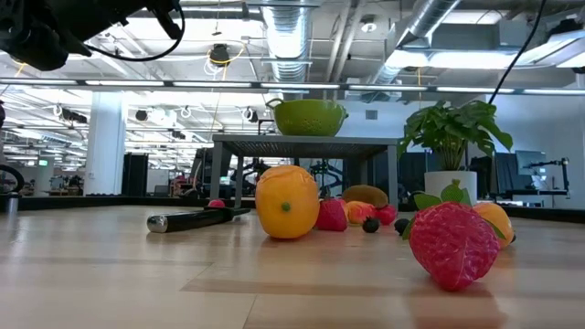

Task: Pick & Place Fruit
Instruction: Put the raspberry into the green strainer bowl on the shelf

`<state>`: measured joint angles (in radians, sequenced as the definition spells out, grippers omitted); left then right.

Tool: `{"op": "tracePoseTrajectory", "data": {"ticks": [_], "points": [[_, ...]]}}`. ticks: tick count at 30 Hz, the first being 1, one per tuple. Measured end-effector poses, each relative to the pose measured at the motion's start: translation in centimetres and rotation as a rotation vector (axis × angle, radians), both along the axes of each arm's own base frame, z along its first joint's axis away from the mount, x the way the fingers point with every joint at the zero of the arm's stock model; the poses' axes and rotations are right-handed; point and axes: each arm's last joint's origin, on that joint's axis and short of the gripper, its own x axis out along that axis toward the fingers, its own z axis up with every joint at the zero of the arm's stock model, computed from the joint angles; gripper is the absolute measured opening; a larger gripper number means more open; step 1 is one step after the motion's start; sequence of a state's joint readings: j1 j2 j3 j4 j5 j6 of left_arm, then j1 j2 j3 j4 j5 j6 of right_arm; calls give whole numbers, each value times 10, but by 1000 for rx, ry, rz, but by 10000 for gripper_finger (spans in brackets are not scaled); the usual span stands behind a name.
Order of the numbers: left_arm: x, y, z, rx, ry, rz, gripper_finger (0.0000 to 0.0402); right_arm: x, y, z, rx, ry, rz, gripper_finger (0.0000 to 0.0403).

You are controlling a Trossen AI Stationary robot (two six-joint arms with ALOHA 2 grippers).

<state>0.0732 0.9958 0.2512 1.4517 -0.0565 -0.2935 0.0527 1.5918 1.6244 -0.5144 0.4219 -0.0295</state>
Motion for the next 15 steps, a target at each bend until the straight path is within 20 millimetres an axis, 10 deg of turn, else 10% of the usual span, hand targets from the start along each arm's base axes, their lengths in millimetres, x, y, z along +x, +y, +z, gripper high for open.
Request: {"op": "tracePoseTrajectory", "data": {"ticks": [15], "points": [[0, 0, 0, -2, -2, 3, 106, 22, 105, -122, 96, 500, 80, 169]]}}
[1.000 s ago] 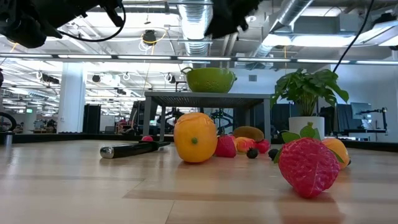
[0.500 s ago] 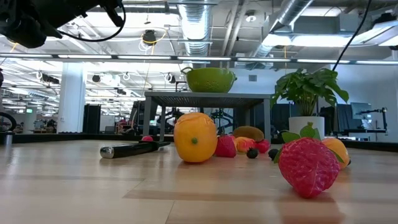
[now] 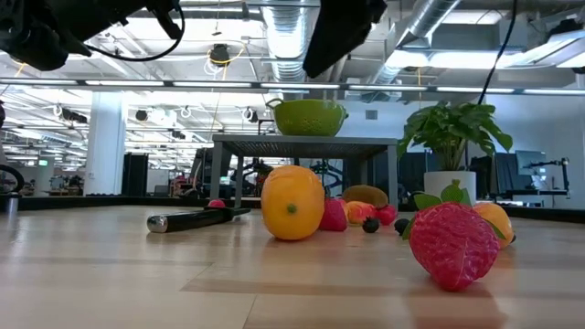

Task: Pick & Place Fruit
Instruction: Put the raspberry into the green strainer bowl on the shelf

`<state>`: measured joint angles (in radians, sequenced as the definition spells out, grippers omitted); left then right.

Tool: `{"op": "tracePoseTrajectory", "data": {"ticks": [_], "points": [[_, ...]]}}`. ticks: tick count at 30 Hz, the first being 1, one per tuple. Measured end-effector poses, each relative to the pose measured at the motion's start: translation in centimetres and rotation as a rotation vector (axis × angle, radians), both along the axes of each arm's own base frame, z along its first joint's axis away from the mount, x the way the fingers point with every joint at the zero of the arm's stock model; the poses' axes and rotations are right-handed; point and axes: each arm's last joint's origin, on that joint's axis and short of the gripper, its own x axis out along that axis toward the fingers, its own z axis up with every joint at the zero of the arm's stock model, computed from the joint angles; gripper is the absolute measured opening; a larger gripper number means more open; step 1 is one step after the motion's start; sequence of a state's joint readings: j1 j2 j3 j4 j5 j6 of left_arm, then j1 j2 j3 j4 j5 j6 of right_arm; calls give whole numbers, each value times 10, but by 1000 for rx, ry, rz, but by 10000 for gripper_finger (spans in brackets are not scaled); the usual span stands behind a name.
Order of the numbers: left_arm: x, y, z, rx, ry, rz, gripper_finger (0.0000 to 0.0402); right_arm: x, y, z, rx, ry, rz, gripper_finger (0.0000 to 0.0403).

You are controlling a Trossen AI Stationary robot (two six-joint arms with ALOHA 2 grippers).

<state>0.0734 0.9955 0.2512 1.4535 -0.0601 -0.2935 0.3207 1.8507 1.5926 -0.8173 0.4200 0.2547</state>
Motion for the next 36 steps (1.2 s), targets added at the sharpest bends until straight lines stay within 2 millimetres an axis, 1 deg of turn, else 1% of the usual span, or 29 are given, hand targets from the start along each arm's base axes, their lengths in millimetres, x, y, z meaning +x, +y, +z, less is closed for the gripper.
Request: {"op": "tracePoseTrajectory", "data": {"ticks": [3, 5, 7, 9, 11, 13, 16, 19, 21, 26, 30, 36], "points": [[0, 0, 0, 0, 2, 0, 106, 1, 24, -17, 11, 24, 23, 166], [0, 0, 0, 0, 3, 0, 106, 0, 37, -25, 20, 32, 28, 165], [0, 0, 0, 0, 1, 0, 106, -3, 46, -32, 24, 58, 18, 165], [0, 0, 0, 0, 2, 0, 106, -10, 50, -38, -4, 96, -17, 168], [0, 0, 0, 0, 2, -1, 106, -20, 50, -44, -86, 106, -95, 173], [0, 0, 0, 0, 2, -1, 106, -34, 45, -55, -164, 125, -167, 179], [0, 0, 0, 0, 2, -1, 106, -49, 36, -62, -164, 95, -221, 188], [0, 0, 0, 0, 2, -1, 106, -61, 25, -71, -118, 53, -233, 193], [0, 0, 0, 1, 2, -1, 106, -69, 17, -76, -49, 43, -233, 194], [0, 0, 0, 1, 2, -2, 106, -89, 7, -78, 125, -41, -243, 186], [0, 0, 0, 3, 2, -3, 106, -98, 11, -79, 223, -83, -244, 178], [0, 0, 0, 2, 2, -3, 106, -106, 20, -89, 233, -87, -220, 168]]}}
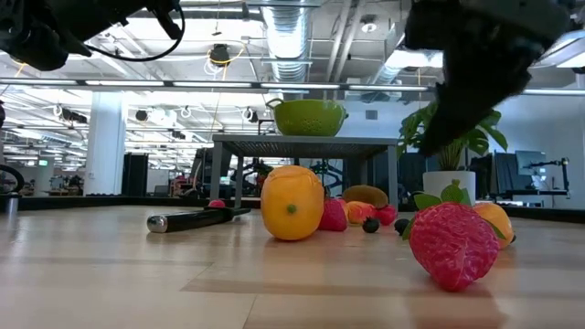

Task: Pick & Place Fruit
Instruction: Put the raspberry into the green strainer bowl on the shelf

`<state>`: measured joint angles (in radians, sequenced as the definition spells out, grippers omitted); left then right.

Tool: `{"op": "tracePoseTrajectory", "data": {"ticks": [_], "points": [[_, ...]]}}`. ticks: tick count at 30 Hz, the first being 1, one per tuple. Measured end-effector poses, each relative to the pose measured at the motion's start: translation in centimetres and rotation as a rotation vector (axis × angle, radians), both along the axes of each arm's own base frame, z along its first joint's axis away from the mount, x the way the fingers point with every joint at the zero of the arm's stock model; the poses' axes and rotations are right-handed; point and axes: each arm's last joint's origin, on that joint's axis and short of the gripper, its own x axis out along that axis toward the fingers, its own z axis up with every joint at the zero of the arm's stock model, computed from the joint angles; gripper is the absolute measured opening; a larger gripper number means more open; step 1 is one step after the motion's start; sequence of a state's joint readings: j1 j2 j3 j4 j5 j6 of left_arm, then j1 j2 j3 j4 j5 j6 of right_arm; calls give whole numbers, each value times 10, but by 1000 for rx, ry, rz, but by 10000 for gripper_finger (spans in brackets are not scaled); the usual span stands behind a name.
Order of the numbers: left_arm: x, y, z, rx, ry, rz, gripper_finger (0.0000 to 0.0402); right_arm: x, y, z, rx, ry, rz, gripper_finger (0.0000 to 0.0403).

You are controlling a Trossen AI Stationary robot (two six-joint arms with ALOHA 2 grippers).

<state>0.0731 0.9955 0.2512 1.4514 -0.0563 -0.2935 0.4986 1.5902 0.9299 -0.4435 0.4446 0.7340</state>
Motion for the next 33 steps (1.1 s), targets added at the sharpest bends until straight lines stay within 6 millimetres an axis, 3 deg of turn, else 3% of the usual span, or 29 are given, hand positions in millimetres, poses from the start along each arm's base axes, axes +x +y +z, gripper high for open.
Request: {"op": "tracePoseTrajectory", "data": {"ticks": [25, 33], "points": [[0, 0, 0, -2, 0, 3, 106, -21, -10, -49, 88, -121, -32, 155], [0, 0, 0, -2, 0, 3, 106, -16, -7, -81, 36, -79, -40, 154]]}}
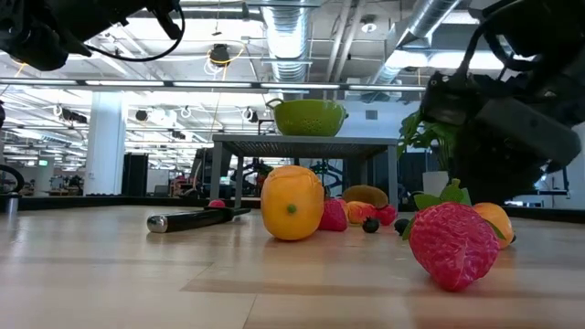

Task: Pick & Place Fruit
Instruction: Put the raspberry into the green strainer bowl on the shelf

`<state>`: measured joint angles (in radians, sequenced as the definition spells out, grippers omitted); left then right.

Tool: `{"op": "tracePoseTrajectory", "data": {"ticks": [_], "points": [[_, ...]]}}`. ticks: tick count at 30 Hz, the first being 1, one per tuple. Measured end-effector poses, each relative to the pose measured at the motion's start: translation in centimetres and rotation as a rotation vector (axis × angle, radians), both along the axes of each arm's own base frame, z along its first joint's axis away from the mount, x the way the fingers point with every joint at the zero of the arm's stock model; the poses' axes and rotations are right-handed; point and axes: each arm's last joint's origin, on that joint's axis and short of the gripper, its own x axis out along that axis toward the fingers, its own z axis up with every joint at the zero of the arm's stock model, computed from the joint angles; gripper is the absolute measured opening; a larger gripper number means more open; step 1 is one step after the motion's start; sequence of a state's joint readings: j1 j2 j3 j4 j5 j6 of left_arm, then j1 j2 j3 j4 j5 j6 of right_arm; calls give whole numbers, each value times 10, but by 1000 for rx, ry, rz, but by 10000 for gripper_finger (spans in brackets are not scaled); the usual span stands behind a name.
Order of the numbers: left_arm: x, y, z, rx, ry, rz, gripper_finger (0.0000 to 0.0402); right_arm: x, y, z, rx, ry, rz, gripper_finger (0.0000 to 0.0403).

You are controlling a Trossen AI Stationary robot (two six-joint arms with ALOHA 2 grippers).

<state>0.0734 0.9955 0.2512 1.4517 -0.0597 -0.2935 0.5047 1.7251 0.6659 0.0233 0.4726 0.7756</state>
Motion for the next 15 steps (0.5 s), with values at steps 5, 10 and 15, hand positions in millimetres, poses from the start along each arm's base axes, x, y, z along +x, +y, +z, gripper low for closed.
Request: {"op": "tracePoseTrajectory", "data": {"ticks": [5, 10, 15], "points": [[0, 0, 0, 1, 0, -1, 106, 3, 1, -9, -15, -4, -11, 146], [0, 0, 0, 2, 0, -3, 106, 2, 1, -5, -9, -6, 8, 129], [0, 0, 0, 2, 0, -3, 106, 1, 2, 0, 2, -12, 25, 101]]}}
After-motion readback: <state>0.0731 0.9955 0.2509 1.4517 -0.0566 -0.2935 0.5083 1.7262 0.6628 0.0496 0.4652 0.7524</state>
